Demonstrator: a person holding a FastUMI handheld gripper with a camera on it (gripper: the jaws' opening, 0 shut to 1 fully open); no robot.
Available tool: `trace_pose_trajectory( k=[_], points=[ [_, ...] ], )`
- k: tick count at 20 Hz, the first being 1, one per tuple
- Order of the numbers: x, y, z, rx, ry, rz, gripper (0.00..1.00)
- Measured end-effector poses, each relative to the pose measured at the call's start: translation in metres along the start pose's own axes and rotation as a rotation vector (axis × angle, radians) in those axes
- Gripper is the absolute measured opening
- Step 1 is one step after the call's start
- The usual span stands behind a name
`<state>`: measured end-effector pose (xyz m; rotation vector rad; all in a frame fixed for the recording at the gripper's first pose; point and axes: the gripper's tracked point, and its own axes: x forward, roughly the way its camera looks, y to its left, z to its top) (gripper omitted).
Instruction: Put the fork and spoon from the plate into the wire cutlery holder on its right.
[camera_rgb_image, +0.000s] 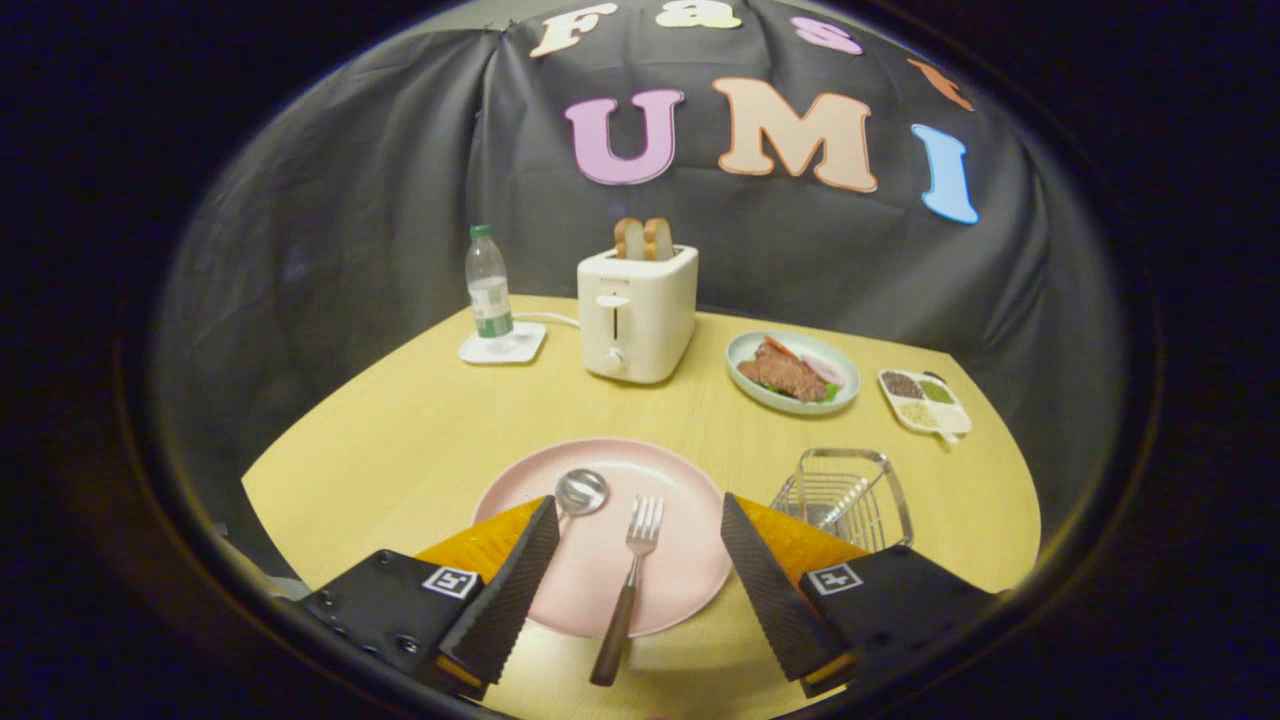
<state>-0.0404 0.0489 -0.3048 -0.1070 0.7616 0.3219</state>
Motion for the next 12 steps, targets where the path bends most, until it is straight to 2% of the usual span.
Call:
trace_pose_trajectory(
  k=[8, 12],
  points=[
    [0.021, 0.009, -0.055, -0.089, 0.167, 0.012, 0.98],
    [0.026, 0.011, -0.069, -0.106, 0.227, 0.011, 0.75]
  ],
)
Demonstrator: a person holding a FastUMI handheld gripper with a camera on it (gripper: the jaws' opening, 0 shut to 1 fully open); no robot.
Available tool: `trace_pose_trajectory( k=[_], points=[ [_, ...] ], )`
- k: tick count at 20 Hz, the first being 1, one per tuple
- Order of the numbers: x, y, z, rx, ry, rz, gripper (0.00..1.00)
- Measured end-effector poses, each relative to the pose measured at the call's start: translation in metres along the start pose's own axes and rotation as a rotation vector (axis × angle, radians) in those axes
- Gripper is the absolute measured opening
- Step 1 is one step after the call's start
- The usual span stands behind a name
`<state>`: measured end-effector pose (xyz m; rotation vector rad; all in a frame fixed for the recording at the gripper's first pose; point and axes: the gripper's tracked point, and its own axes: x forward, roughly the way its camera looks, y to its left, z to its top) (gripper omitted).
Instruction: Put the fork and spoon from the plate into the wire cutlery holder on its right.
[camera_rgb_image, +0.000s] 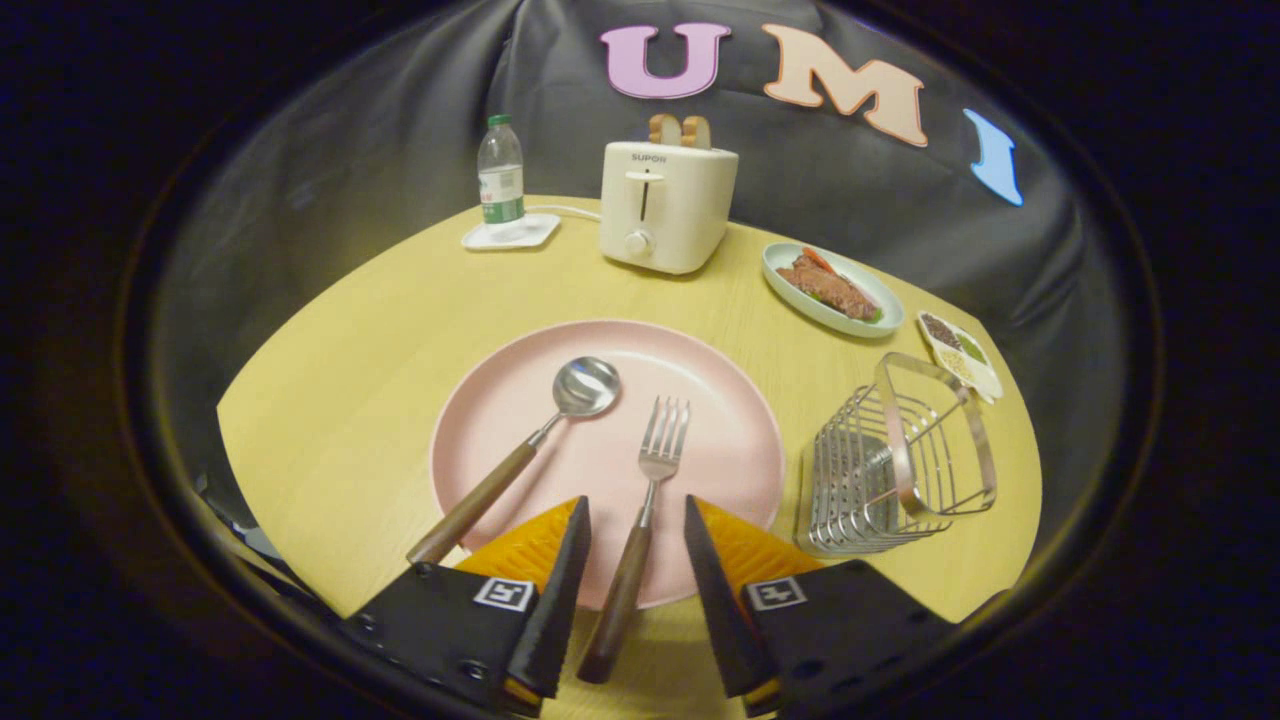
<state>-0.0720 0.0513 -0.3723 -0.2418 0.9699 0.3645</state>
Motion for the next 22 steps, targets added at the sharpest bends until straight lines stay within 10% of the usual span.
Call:
trace_pose_trajectory(
  k=[10, 22],
  points=[
    [0.002, -0.008, -0.008, 0.037, 0.07, -0.014, 0.08],
    [-0.059, -0.052, 0.043, -0.039, 0.07, 0.108, 0.08]
  ],
)
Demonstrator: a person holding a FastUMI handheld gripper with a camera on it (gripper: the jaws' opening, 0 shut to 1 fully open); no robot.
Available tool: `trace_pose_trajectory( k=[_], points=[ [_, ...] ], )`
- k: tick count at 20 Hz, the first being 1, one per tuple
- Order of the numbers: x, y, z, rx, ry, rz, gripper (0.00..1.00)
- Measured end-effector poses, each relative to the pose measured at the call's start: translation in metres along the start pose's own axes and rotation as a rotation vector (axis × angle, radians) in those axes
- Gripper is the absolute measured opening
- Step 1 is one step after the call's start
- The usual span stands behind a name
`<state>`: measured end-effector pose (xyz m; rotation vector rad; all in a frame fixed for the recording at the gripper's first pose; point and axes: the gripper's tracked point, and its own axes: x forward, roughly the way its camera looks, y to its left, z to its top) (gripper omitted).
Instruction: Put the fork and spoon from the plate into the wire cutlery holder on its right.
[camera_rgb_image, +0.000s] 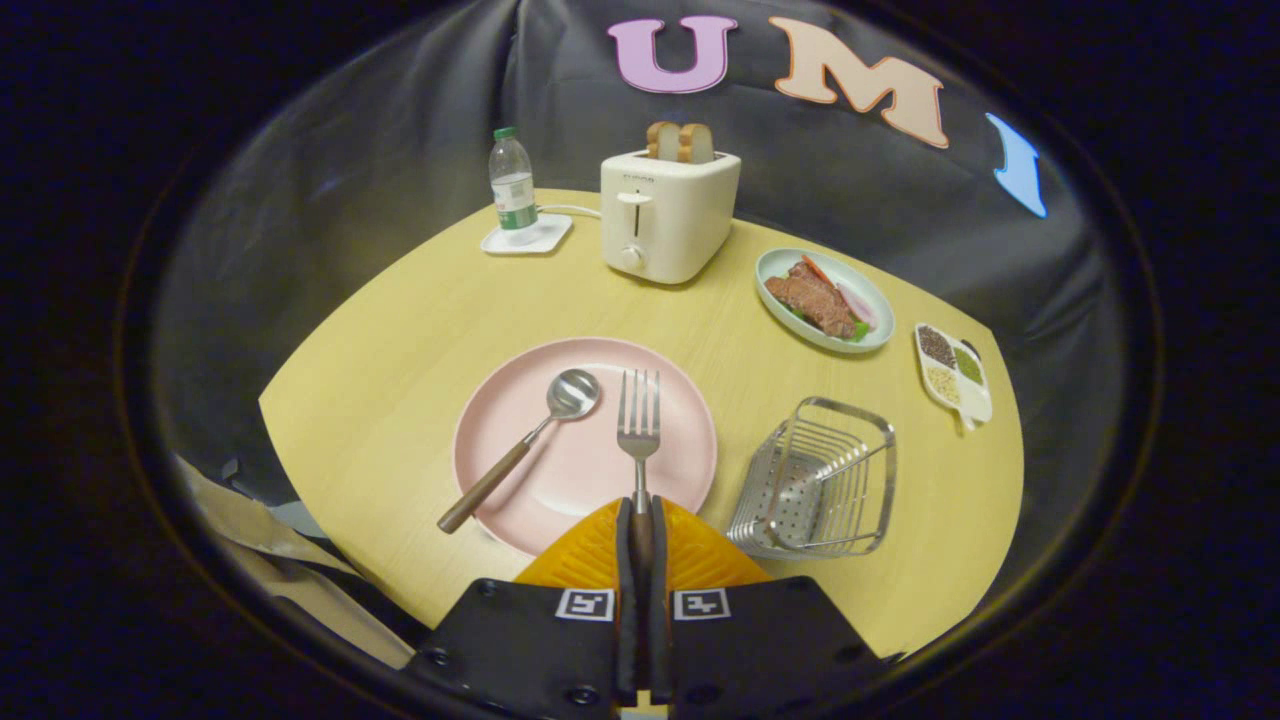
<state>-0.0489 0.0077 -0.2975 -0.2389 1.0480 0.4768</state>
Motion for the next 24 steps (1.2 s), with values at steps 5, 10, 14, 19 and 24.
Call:
trace_pose_trajectory(
  k=[5, 10, 14, 19, 24],
  points=[
    [-0.024, -0.046, 0.007, -0.029, 0.019, -0.003, 0.08],
    [-0.038, -0.093, -0.003, -0.084, 0.074, -0.009, 0.08],
    [-0.039, -0.113, -0.013, -0.108, 0.133, 0.0, 0.09],
    [-0.028, -0.115, -0.026, -0.146, 0.237, 0.041, 0.09],
    [-0.014, -0.114, -0.028, -0.14, 0.295, 0.043, 0.09]
  ],
)
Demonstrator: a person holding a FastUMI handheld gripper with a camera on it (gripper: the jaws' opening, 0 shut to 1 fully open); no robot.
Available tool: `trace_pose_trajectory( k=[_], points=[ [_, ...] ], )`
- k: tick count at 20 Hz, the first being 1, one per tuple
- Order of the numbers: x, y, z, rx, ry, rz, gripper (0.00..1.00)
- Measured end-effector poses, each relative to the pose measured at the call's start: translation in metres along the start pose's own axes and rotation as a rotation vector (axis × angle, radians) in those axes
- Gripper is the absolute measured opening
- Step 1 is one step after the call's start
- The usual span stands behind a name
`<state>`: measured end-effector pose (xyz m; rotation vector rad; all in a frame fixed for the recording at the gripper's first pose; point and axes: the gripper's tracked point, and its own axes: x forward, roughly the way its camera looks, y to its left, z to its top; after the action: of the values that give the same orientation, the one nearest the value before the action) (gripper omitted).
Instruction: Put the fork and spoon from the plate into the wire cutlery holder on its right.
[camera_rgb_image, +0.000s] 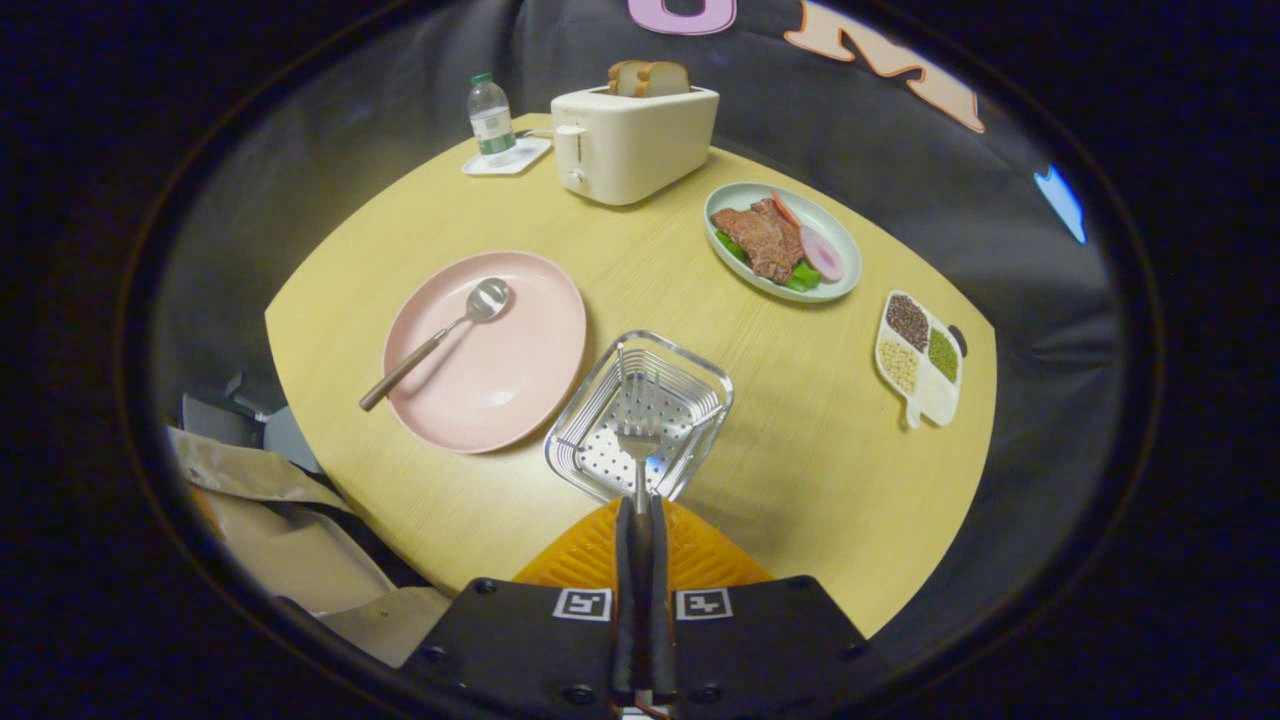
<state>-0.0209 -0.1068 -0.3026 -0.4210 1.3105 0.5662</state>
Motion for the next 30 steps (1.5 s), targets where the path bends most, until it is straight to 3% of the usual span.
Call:
trace_pose_trajectory(
  k=[7, 12, 18, 24, 30],
  points=[
    [0.002, 0.003, 0.012, 0.019, 0.02, 0.002, 0.09],
    [-0.001, 0.001, 0.022, 0.054, -0.011, -0.017, 0.22],
    [-0.021, 0.018, 0.058, 0.116, -0.205, -0.053, 1.0],
    [-0.033, 0.072, 0.094, 0.226, -0.441, -0.076, 1.0],
    [-0.008, 0.121, 0.104, 0.328, -0.546, -0.137, 1.0]
  ],
)
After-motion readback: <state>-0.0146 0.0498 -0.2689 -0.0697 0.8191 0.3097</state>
